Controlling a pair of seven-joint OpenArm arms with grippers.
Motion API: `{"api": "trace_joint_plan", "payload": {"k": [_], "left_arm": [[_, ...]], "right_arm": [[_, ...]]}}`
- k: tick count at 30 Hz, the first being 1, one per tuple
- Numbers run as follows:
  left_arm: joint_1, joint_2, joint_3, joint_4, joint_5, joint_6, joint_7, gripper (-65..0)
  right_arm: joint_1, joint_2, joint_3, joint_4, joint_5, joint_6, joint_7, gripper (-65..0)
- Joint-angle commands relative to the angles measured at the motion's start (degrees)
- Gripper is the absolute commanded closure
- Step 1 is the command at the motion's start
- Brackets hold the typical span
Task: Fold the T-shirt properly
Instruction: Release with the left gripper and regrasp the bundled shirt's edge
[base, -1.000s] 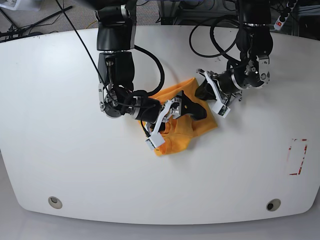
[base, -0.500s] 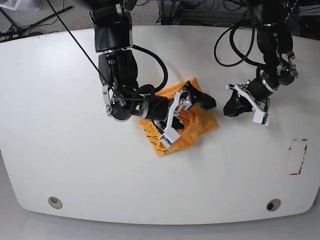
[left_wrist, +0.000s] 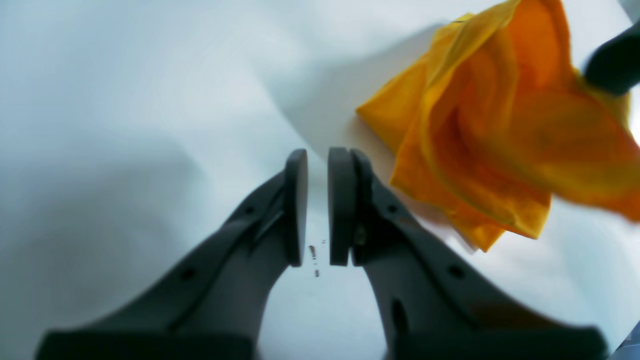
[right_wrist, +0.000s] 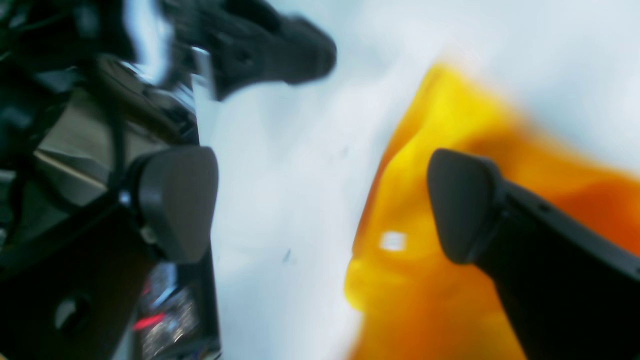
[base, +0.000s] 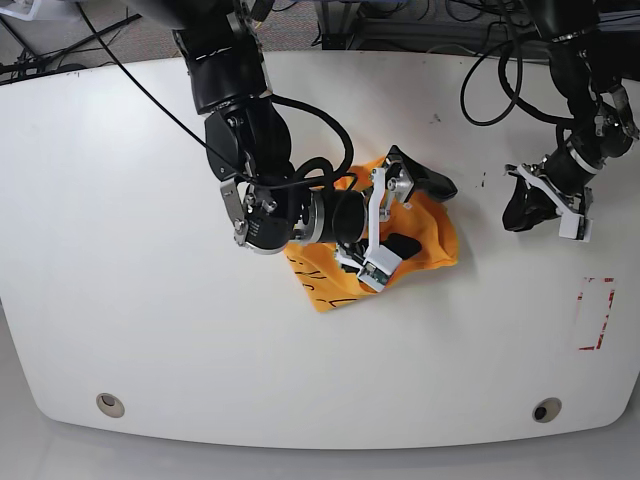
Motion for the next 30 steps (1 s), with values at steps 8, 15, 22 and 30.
{"api": "trace_joint_plan", "payload": {"k": [8,15,22,30], "left_arm": [[-0.19,-1.56,-1.08,0.76,-0.83,-0.27,-1.22,-6.3],[-0.19,-1.65,-0.56,0.94,-0.83,-0.27,-0.96,-6.3],[-0.72,-2.88,0.85,0.94,-0.83,-0.27,-1.05,-6.3],[-2.30,-3.05,0.85,0.85,-0.74,-0.19,-0.87,-6.3]], "right_arm": [[1.03,4.12,6.01,3.65,0.81,0.43,1.55,-64.2],[0.59,7.64,9.00,2.69,0.81,0.26,2.43,-64.2],[-3.98,8.61,8.91,-0.74,0.81,0.34,2.78,-64.2],[-10.13,8.78,8.82,-6.63,0.81,0.34,10.43,-64.2]]}}
